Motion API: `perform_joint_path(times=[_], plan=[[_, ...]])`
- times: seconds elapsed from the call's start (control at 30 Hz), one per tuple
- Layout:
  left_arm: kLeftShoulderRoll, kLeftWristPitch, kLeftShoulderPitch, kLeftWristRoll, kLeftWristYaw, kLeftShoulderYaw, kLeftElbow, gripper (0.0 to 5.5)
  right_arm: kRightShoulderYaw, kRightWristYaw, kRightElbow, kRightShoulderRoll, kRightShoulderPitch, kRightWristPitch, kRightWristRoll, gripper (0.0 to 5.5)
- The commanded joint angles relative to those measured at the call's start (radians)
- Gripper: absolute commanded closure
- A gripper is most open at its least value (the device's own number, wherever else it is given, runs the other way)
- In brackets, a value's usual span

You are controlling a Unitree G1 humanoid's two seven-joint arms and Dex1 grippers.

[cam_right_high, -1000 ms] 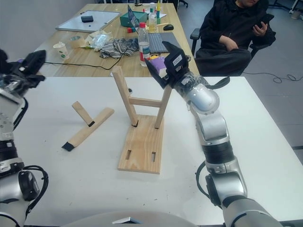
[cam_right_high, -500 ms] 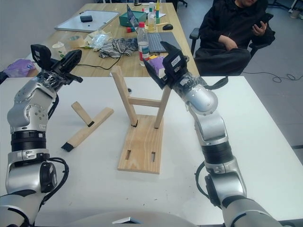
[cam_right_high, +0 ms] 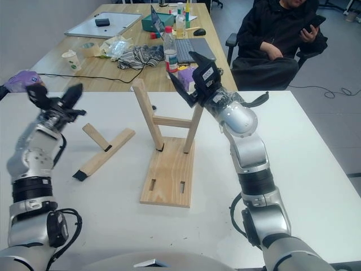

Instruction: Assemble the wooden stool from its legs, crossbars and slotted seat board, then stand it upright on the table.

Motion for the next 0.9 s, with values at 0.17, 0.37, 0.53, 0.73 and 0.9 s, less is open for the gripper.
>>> perform_joint_path(times=[0.17,0.37,0.53,0.73,0.9], plan=[[0.388,0.389,0.198,0.26,-0.212,-0.402,-0.079,4.05,-0.028,-0.059,-0.062,0.002,0.041,0.026,-0.018,2.05],[0.352,0.407,0.306,0.31,-0.283,-0.519,-0.155,2.93,-0.026,-0.066,-0.06,0.0,0.051,0.024,-0.018,2.05],[0.298,0.317,0.339,0.388,-0.326,-0.604,-0.027,2.37,-0.02,-0.055,-0.051,-0.003,0.05,0.021,-0.017,2.05],[0.204,0.254,0.338,0.4,-0.336,-0.578,0.128,3.12,-0.013,-0.027,-0.034,-0.01,0.037,0.008,-0.015,2.05],[0.102,0.243,0.336,0.187,-0.34,-0.326,-0.007,3.47,-0.104,-0.009,-0.029,0.031,-0.006,0.147,0.15,2.05]])
